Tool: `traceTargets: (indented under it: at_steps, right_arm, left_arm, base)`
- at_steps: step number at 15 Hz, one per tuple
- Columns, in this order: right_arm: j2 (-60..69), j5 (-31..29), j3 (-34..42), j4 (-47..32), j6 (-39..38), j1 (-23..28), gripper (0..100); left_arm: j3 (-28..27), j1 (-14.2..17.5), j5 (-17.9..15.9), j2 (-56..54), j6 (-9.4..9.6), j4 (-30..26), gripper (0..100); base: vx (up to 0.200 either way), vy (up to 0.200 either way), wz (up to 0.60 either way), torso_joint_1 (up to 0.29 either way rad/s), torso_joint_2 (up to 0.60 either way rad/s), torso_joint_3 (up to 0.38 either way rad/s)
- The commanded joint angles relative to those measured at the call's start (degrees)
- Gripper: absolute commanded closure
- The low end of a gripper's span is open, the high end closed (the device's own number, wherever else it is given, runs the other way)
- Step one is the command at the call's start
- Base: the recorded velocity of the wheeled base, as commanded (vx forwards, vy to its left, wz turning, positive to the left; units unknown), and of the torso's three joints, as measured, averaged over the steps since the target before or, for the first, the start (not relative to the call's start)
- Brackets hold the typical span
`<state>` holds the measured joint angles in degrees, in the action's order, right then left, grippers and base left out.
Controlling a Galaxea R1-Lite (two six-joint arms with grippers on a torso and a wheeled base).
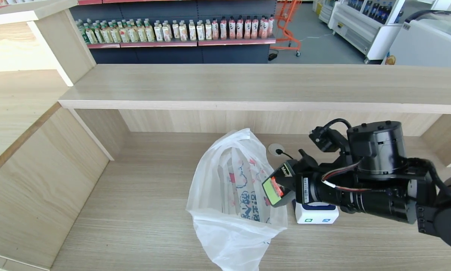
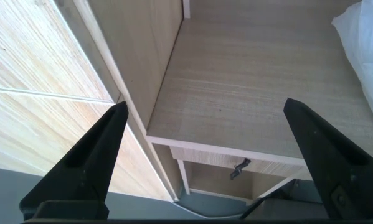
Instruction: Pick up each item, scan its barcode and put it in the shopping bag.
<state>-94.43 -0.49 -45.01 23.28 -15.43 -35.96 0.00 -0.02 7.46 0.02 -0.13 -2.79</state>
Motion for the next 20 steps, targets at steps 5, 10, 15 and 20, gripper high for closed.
traceTargets:
  at_steps: [5, 10, 15, 20]
  right_arm:
    - [-7.44, 0.14, 2.91, 6.07, 8.05, 0.01, 100]
    - [-14.38, 0.14, 2.03, 11.78, 17.81, 0.98, 100]
    - [-21.15, 0.49, 0.80, 18.73, 24.05, 0.45, 100]
    - [-23.78, 1.28, -4.91, 19.43, 23.34, 0.28, 100]
  left_arm:
    - [0.00, 0.02, 0.01, -0.02, -0.04, -0.02, 0]
    - [0.00, -0.06, 0.01, -0.02, -0.04, -0.02, 0]
    - [0.00, 0.02, 0.01, -0.02, -0.04, -0.02, 0]
    - [0.00, -0.06, 0.01, -0.02, -0.04, -0.02, 0]
  base:
    - [0.000, 0.000, 0.00, 0.000, 0.00, 0.000]
    - [0.000, 0.000, 0.00, 0.000, 0.00, 0.000]
    - [0.000, 0.000, 0.00, 0.000, 0.00, 0.000]
    - [0.000, 0.000, 0.00, 0.000, 0.00, 0.000]
